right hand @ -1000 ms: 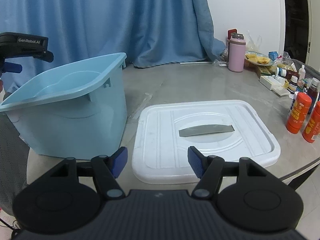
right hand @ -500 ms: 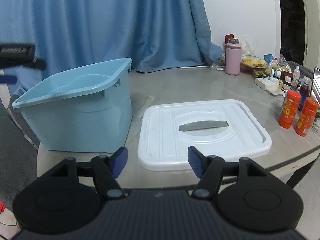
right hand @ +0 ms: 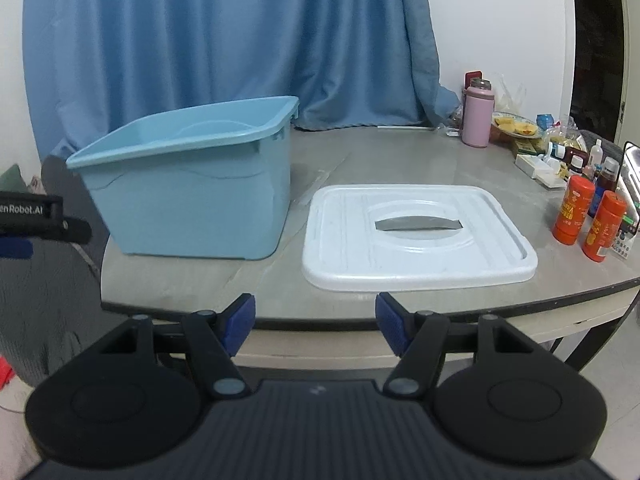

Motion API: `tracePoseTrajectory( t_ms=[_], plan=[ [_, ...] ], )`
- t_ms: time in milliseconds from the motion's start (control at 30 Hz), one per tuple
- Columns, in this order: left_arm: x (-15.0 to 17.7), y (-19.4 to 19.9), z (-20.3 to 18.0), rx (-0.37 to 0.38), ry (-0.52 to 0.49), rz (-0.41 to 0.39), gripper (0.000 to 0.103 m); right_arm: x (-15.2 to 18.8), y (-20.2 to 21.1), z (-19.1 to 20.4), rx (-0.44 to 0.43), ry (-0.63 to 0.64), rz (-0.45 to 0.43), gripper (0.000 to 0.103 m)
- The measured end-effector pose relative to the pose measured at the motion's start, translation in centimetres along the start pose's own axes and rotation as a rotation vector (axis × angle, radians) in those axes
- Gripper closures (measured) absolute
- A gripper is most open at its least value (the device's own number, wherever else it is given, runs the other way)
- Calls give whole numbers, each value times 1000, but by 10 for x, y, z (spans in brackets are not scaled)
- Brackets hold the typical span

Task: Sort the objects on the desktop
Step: 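Move both tools away from the bin toward the white lid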

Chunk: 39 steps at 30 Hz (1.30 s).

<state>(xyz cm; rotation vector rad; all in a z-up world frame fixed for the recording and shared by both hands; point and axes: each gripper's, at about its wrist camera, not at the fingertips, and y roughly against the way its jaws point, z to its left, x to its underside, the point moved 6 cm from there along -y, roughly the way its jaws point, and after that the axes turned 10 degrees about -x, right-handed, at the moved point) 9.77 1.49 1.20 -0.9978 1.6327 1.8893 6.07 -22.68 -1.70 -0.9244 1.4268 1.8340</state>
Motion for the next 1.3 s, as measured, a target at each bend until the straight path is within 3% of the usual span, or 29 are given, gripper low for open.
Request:
tracePoseTrajectory(
  t_ms=[233,500,833,1300],
  plan=[
    [21,1,9,14,-18,28,10,10,8,-3,11,-13,13,37],
    [23,-1,-15,15,-77,31,10,7,12,-22,25,-46,-10,37],
    [23,-13,-80,18,-111,60,10,-2,6,-71,23,-27,16,37],
    [30,-29,-189,21,-155,76,10,-23,-14,-173,25,-50,25,37]
  ],
)
